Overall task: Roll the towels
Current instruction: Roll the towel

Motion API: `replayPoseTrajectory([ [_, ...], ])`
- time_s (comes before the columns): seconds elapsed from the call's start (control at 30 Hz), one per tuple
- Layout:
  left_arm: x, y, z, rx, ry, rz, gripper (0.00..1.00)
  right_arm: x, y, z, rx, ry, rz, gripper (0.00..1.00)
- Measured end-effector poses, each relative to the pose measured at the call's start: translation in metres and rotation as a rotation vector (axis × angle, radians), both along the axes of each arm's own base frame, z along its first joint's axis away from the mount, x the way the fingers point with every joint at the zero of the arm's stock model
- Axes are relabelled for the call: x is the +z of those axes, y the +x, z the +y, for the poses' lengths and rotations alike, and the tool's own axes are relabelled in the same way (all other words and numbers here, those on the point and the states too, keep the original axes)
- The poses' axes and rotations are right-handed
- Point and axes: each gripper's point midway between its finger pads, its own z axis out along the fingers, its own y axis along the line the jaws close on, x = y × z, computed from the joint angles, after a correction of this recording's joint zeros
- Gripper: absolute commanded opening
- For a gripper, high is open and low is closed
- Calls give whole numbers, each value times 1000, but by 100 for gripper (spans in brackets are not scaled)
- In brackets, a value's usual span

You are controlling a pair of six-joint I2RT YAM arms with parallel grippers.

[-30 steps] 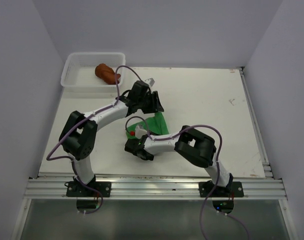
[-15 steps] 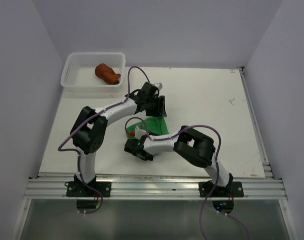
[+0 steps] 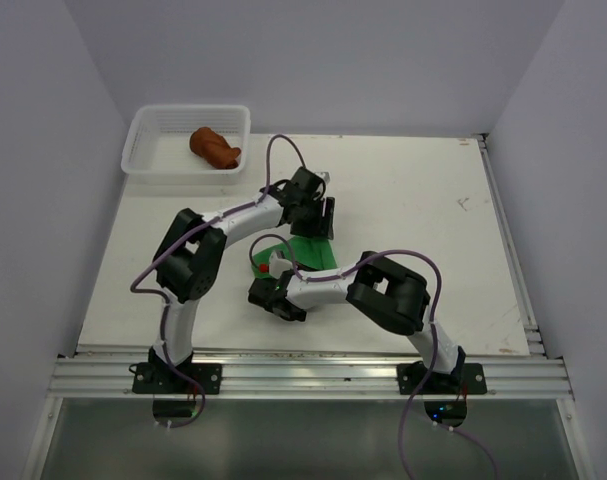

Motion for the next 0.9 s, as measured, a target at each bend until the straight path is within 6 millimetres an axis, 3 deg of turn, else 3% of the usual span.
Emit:
replayPoseTrajectory([
  [0.17,-16,-5,2,-7,41,21,63,0,0,0,0,0,0,0],
  [0.4,-18,-2,6,7,64,9,45,0,0,0,-1,1,0,0],
  [0.57,-18,-1,7,15,69,3,39,0,0,0,-1,3,-1,0],
  [0.8,-26,-1,7,33,53,-7,24,-1,-2,-1,5,-3,-11,0],
  [0.9,-26,-1,7,46,38,-16,23,-1,-2,0,7,-3,-14,0],
])
